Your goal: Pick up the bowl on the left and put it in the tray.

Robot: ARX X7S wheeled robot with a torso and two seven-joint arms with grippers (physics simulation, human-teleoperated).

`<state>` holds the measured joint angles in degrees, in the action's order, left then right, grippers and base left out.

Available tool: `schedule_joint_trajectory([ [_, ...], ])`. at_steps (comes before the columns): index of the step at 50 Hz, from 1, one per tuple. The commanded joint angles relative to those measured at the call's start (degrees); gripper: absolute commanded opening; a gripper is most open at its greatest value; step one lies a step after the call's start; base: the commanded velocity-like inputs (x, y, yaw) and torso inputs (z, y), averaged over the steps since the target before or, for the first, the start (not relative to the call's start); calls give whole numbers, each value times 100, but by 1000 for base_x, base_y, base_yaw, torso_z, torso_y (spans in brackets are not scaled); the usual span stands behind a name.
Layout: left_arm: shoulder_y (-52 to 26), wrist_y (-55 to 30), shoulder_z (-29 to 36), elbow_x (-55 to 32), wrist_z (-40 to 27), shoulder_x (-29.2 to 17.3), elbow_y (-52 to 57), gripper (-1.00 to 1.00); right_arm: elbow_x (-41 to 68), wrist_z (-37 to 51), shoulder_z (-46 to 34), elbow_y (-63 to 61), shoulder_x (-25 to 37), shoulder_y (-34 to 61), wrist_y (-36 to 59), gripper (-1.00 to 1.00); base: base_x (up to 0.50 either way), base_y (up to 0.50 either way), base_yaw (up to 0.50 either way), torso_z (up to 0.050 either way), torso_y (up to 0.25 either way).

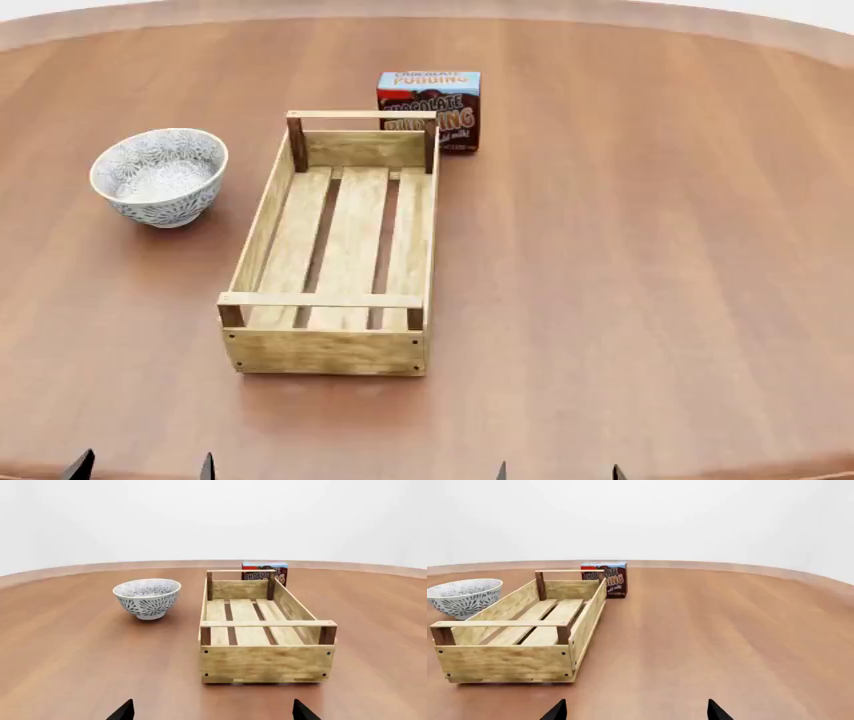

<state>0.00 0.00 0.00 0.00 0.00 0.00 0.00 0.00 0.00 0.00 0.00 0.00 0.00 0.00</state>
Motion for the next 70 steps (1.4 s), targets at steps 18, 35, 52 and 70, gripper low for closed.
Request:
schedule_joint_trajectory([
  [18, -49, -135, 322, -87, -569, -298, 131, 100, 566, 140, -288, -85, 306, -15, 14, 100, 0, 0, 0, 0, 0],
  [35, -76, 84, 514, -49, -822, -446, -2, 100, 701, 228, -458, 25, 438, -36, -368, 100, 34, 304, 0, 0, 0],
  [52, -65, 83, 635, -161, -952, -556, -21, 100, 842, 342, -577, 25, 537, -58, -387, 100, 60, 500, 0, 0, 0],
  [70, -75, 57, 769, -265, -1040, -664, -10, 100, 996, 463, -679, 24, 636, -49, -395, 100, 59, 500, 0, 0, 0],
])
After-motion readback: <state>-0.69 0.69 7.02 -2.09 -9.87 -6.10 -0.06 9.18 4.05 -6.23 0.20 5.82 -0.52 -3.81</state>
